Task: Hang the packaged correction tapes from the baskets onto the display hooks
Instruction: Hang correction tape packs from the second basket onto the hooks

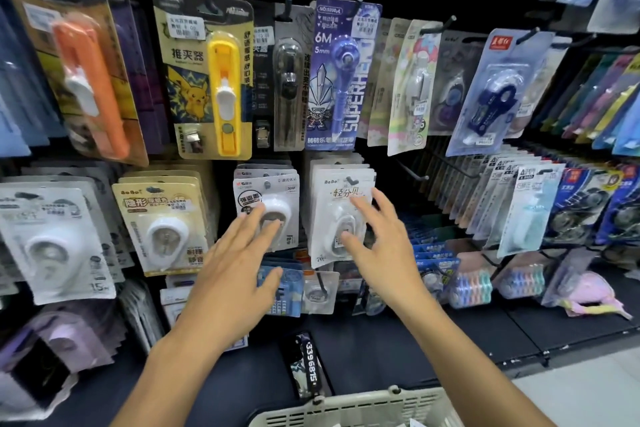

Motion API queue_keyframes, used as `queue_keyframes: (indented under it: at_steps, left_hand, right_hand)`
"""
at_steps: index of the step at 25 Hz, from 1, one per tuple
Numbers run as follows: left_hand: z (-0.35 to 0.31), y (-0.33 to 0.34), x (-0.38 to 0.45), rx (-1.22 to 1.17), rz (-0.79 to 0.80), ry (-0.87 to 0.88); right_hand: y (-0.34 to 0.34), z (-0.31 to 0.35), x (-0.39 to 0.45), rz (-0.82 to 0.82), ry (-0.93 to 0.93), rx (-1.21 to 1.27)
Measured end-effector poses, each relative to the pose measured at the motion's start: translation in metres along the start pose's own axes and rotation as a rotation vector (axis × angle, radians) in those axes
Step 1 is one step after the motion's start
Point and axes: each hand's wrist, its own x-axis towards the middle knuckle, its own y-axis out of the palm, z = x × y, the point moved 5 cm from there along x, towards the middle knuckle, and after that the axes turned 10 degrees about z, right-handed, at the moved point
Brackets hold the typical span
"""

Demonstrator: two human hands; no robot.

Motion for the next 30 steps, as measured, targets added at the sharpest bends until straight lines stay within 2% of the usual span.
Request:
queue_keyframes:
  at_steps: [3, 8, 12, 14, 16, 19, 20, 22, 23, 24, 26, 27, 29, 30]
  left_hand:
    - [0.001, 0.004, 0.002, 0.026, 0.009, 0.003]
    - [-0.004, 0.01, 0.002, 0.04, 0.016, -0.005]
    - [-0.015, 0.023, -0.011, 0.049, -0.04, -0.015]
    - [-0.019, 0.044, -0.018, 0.023, -0.027, -0.012]
    - [-0.021, 0.089, -0.027, 0.018, 0.191, 0.016]
    - [-0.013, 0.171, -0.06, 0.099, 0.608, 0.023]
    - [-0.007, 0.194, -0.073, 0.143, 0.733, 0.016]
    - [0.007, 0.227, -0.09, 0.188, 0.914, 0.01]
    - [0.014, 0.234, -0.092, 0.152, 0.924, -0.016]
    - [0.02, 0.233, -0.089, 0.071, 0.865, -0.07]
    - [0.031, 0.222, -0.075, -0.112, 0.636, -0.212]
    - [0.034, 0.216, -0.067, -0.189, 0.545, -0.258]
    - [0.032, 0.208, -0.052, -0.303, 0.457, -0.277]
    - [0.03, 0.207, -0.048, -0.329, 0.441, -0.273]
  right_hand:
    - [0.009, 0.007, 0.024, 0.132, -0.062, -0.159]
    - [0.018, 0.014, 0.035, 0.142, -0.044, -0.439]
    - [0.026, -0.001, -0.008, 0.155, -0.107, -0.519]
    - [0.048, -0.031, -0.051, 0.226, -0.107, -0.403]
    - [0.083, -0.083, -0.107, 0.415, 0.043, -0.256]
    - [0.136, -0.161, -0.204, 0.854, 0.325, -0.284]
    - [0.146, -0.182, -0.229, 0.912, 0.414, -0.273]
    - [0.166, -0.206, -0.262, 0.9, 0.604, -0.116]
    - [0.18, -0.209, -0.271, 0.893, 0.691, 0.018]
    - [0.197, -0.205, -0.276, 0.894, 0.753, 0.164]
    - [0.228, -0.186, -0.278, 0.813, 0.78, 0.356]
    - [0.238, -0.179, -0.272, 0.707, 0.732, 0.281]
    - [0.251, -0.165, -0.264, 0.51, 0.602, 0.056]
    - [0.26, -0.156, -0.261, 0.504, 0.578, 0.086]
